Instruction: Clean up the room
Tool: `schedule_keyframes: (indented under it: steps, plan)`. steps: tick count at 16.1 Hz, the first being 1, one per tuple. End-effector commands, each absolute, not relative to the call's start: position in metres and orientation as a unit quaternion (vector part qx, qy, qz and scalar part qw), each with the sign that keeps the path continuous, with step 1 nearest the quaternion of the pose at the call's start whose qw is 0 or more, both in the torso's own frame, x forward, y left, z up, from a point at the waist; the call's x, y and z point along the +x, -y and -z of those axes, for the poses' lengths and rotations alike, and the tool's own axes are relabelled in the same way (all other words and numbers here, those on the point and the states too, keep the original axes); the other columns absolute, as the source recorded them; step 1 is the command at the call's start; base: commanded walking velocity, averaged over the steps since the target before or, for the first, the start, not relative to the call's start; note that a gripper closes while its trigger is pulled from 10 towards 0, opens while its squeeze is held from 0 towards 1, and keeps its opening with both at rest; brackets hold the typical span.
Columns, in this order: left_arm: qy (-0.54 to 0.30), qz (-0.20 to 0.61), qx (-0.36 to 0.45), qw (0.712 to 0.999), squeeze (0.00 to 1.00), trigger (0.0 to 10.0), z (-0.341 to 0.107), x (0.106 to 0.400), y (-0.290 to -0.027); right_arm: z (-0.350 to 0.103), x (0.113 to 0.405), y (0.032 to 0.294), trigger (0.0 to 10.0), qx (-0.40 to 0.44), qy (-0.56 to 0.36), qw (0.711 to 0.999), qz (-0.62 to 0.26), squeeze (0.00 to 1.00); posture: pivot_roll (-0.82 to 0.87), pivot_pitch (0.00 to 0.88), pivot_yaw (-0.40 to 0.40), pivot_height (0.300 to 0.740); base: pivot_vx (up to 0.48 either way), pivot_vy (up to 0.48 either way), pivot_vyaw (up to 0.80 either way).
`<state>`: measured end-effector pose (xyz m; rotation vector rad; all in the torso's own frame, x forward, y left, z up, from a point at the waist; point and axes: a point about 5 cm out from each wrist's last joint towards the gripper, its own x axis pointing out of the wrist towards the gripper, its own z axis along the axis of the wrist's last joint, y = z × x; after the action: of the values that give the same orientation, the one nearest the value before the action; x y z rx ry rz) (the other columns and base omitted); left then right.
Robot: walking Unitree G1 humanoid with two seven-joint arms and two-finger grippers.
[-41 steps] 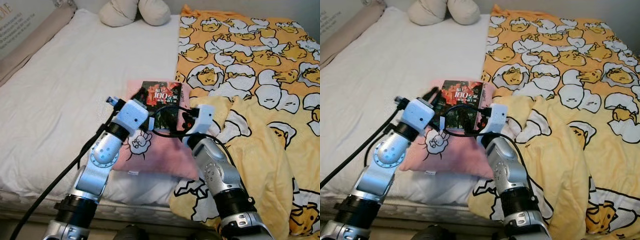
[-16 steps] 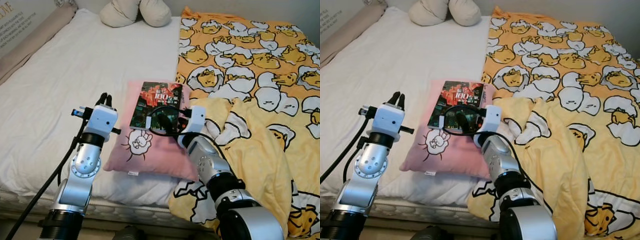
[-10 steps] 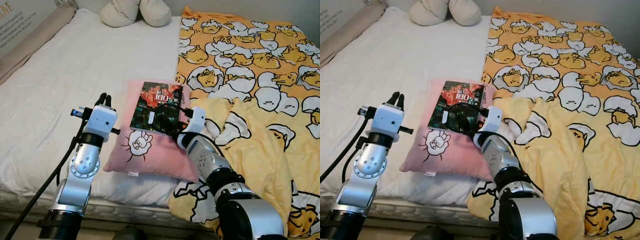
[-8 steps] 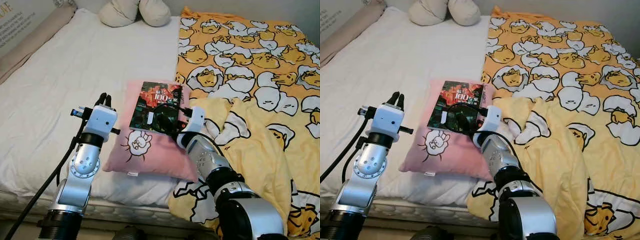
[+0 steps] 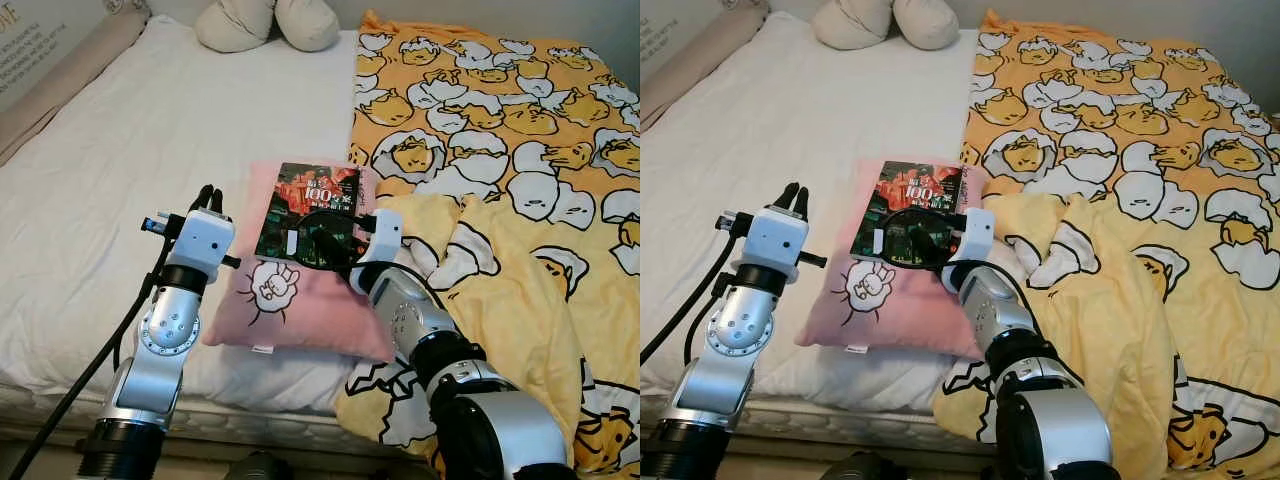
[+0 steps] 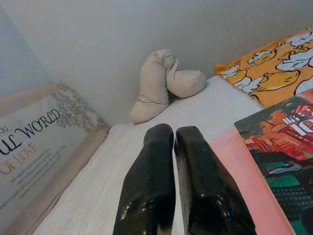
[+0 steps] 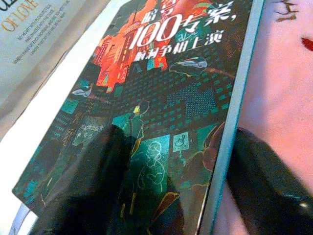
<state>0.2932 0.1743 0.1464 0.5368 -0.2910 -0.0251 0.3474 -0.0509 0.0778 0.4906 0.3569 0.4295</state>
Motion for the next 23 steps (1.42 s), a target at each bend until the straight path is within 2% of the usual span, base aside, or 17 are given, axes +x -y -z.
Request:
schedule_keyframes:
  steps: [1,5,8,10,11,12,15,17,21,23]
  plan:
    - [0.148,0.015,0.267,0.952,0.0,10.0,-0.149,0.296,-0.172,-0.078,0.343,0.032,0.0,0.251,-0.189,0.922,-0.227,0.0,0.01,0.065,0.027,0.736,0.0,0.0,0.0]
    - [0.135,0.016,0.254,0.958,0.0,10.0,-0.146,0.299,-0.17,-0.08,0.345,0.034,0.0,0.235,-0.178,0.929,-0.226,0.0,0.0,0.061,0.029,0.736,0.0,0.0,0.0]
    - [0.025,-0.023,0.138,0.99,0.0,10.0,-0.118,0.299,-0.179,-0.079,0.349,0.051,0.0,0.221,-0.167,0.94,-0.202,0.0,-0.01,0.061,0.029,0.736,0.0,0.0,0.0]
    - [-0.029,-0.063,0.086,0.994,0.0,10.0,-0.103,0.299,-0.187,-0.077,0.348,0.059,0.0,0.199,-0.159,0.947,-0.196,0.0,-0.01,0.058,0.025,0.736,0.0,0.0,0.0]
    - [-0.041,-0.076,0.094,0.992,0.0,10.0,-0.099,0.298,-0.19,-0.076,0.348,0.064,0.0,0.176,-0.15,0.954,-0.192,0.0,-0.01,0.052,0.024,0.736,0.0,0.0,0.0]
    - [-0.04,-0.069,0.096,0.992,0.0,10.0,-0.099,0.298,-0.188,-0.077,0.348,0.066,0.0,0.164,-0.142,0.958,-0.19,0.0,-0.01,0.049,0.026,0.736,0.0,0.0,0.0]
    - [-0.017,-0.027,0.125,0.992,0.0,10.0,-0.106,0.302,-0.168,-0.107,0.35,0.078,0.0,0.086,-0.025,0.98,-0.179,0.0,-0.03,0.013,0.031,0.736,0.0,0.0,0.0]
    - [-0.01,-0.014,0.109,0.994,0.0,10.0,-0.111,0.309,-0.161,-0.125,0.347,0.089,0.0,0.045,0.041,0.986,-0.157,0.0,-0.04,0.0,0.044,0.736,0.0,0.0,0.0]
    - [0.012,0.008,0.097,0.995,0.0,10.0,-0.119,0.317,-0.154,-0.141,0.339,0.101,0.0,0.024,0.093,0.989,-0.112,0.0,-0.07,0.0,0.057,0.736,0.0,0.0,0.0]
    - [0.02,0.032,0.093,0.995,0.0,10.0,-0.123,0.324,-0.149,-0.149,0.323,0.109,0.0,-0.03,0.131,0.989,-0.063,0.0,-0.1,0.0,0.069,0.736,0.0,0.0,0.0]
